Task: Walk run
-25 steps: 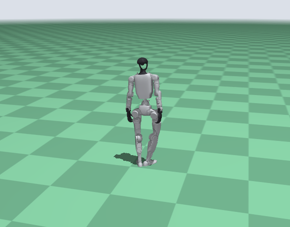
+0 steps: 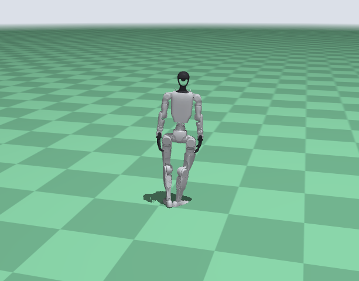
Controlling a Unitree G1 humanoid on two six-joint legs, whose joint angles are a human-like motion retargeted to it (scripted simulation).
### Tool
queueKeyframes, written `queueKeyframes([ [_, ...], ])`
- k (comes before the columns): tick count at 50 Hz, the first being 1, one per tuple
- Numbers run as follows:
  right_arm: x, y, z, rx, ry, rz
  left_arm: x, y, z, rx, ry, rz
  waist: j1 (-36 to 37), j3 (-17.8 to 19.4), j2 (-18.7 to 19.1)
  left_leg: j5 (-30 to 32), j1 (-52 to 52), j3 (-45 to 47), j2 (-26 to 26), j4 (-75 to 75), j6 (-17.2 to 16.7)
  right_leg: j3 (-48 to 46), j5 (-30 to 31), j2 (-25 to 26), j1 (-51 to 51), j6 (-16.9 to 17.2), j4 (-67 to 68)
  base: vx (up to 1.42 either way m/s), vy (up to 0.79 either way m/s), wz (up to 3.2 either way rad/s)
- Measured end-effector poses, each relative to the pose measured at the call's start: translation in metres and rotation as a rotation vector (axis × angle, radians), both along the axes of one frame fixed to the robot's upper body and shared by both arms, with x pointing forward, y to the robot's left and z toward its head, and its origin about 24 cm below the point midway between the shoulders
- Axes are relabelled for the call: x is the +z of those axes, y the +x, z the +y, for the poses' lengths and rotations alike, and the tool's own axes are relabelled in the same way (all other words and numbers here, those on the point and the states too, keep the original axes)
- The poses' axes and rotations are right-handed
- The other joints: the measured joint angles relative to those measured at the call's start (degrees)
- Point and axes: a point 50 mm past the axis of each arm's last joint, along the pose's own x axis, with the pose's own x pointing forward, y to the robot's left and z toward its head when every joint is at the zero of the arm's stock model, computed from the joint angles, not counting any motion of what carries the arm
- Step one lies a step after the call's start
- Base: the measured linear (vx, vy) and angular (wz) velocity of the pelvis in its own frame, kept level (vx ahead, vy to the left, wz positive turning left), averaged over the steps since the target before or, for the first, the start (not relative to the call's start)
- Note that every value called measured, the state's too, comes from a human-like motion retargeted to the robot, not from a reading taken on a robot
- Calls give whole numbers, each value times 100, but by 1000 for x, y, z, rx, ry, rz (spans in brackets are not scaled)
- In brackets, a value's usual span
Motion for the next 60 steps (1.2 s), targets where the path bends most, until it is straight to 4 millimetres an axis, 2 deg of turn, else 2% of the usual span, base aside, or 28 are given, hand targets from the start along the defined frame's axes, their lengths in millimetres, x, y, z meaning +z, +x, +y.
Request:
queueKeyframes([
  [3,0,-7,-3,11,-12,37,-1,0,-7,-25,-16,12,177,-50,24,-101,86,-124,-178,14,-93,-4,-23,21,87,16,5,1,8,7],
  [7,1,-17,-2,5,-11,89,-1,-8,-19,-60,-55,29,110,-210,191,-39,520,-145,-346,-740,650,-31,-57,199,286,73,6,14,8,26],
  [10,0,-19,4,5,-4,108,0,-15,-21,-76,-62,59,-80,-315,336,162,672,-185,-233,-999,557,-37,-25,389,383,89,-50,13,4,11],
  [13,-1,-14,16,-10,15,86,-2,-1,-18,-148,-34,23,-67,-179,234,268,879,43,-231,-1195,487,-40,-3,367,461,102,-34,-7,-1,-16],
  [17,-1,-20,22,22,49,101,-3,15,-11,-266,2,-29,269,-185,94,330,1077,367,-308,-1498,453,66,-46,298,452,96,22,1,5,-44],
  [22,0,-29,18,122,13,160,-3,23,-7,-314,86,-69,146,-199,128,306,1078,359,-230,-1503,450,205,-22,345,437,126,57,0,2,-13],
  [27,-1,-30,23,63,29,164,-3,30,-1,-381,113,-91,182,-134,38,279,1039,458,-248,-1484,497,225,9,270,337,119,107,-4,1,-7],
  [31,0,-33,22,98,28,178,-2,25,1,-379,92,-83,152,-113,-14,244,997,397,-274,-1475,534,324,20,253,267,114,107,-2,-1,-13],
  [35,0,-36,18,202,21,192,-1,16,0,-378,-36,-29,77,-54,-34,237,945,418,-277,-1460,561,357,50,216,194,125,122,-5,5,-7],
  [38,0,-35,21,204,10,169,2,10,3,-422,-135,40,84,-23,-54,234,902,465,-272,-1464,561,421,53,184,107,134,174,-3,2,-10],
  [42,0,-37,26,158,21,162,3,8,14,-490,-114,67,123,21,-78,231,860,559,-284,-1502,594,538,78,163,-17,145,235,-4,3,-24],
  [48,1,-43,27,109,2,184,-1,14,7,-375,39,-15,191,118,-77,212,802,667,-295,-1509,602,704,113,105,-161,166,306,-5,5,-23],
  [55,0,-34,23,88,-52,137,-3,19,-10,-193,-18,-60,353,226,-46,176,596,770,-324,-1495,765,1041,-73,-41,-577,197,864,-8,0,-40],
  [60,-1,-22,21,91,-75,96,-2,19,-3,-226,-20,-64,244,251,-53,189,526,923,-285,-1565,740,1626,-258,-141,-1197,369,1779,-9,-6,-32],
])
